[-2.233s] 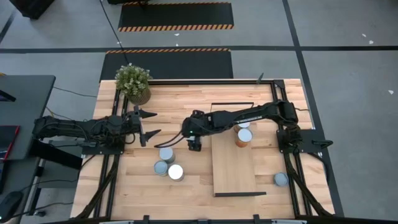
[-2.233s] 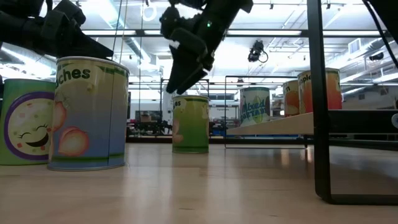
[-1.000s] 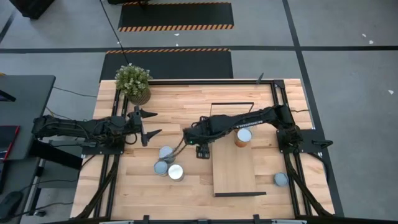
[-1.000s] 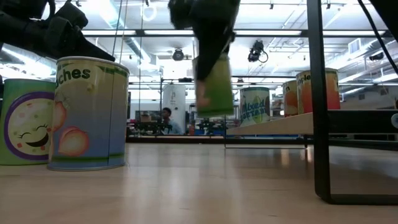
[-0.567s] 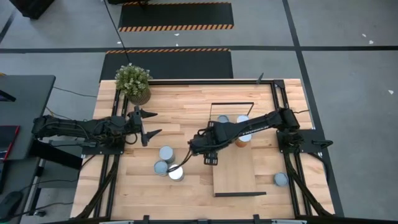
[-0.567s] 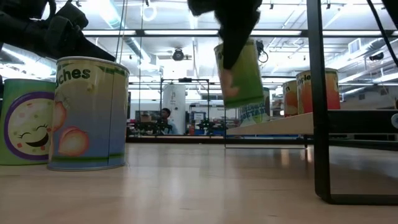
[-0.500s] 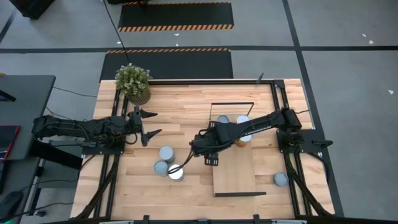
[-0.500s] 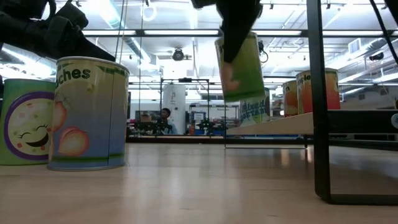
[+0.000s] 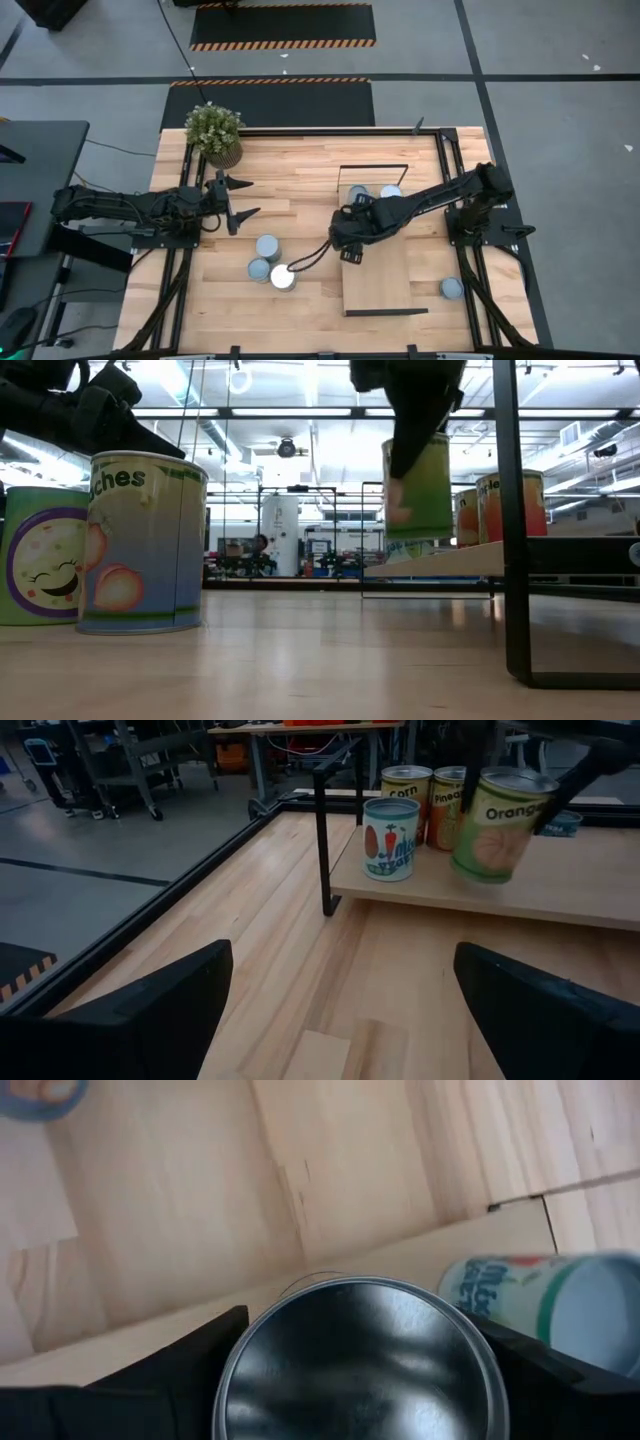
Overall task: Pick and place cans onto a shelf
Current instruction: Put the canned oranges can on the shelf, then put the canned cherries can on the shelf
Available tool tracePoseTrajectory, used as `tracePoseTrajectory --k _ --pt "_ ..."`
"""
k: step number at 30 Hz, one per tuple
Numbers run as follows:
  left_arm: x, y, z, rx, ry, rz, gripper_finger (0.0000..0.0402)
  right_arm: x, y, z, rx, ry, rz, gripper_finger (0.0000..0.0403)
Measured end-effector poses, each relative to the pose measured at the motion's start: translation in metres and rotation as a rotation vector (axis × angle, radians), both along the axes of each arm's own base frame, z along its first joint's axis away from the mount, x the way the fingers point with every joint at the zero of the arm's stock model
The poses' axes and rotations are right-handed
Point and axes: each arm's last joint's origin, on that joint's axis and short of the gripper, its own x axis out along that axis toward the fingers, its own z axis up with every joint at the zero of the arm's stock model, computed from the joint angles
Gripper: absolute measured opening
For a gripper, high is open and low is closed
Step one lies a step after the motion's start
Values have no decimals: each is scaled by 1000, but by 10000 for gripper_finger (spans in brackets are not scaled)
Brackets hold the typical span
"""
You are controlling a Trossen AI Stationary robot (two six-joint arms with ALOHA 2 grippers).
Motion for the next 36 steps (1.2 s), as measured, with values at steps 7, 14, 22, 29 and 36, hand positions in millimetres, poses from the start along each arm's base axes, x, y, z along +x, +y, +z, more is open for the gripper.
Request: tracePoseTrajectory --k 7,14,22,29,36 --pt "0 0 0 0 0 0 386 -17 -12 -9 43 2 -85 355" --pt "0 0 0 0 0 0 386 -19 -13 -9 26 14 -92 373" --pt "0 0 0 0 0 0 386 -21 -15 -9 -53 33 -90 365" --pt "0 0 0 0 0 0 386 -23 -19 -8 -125 45 -82 361" --pt "0 0 0 0 0 0 386 -17 -21 5 -156 -4 -81 360"
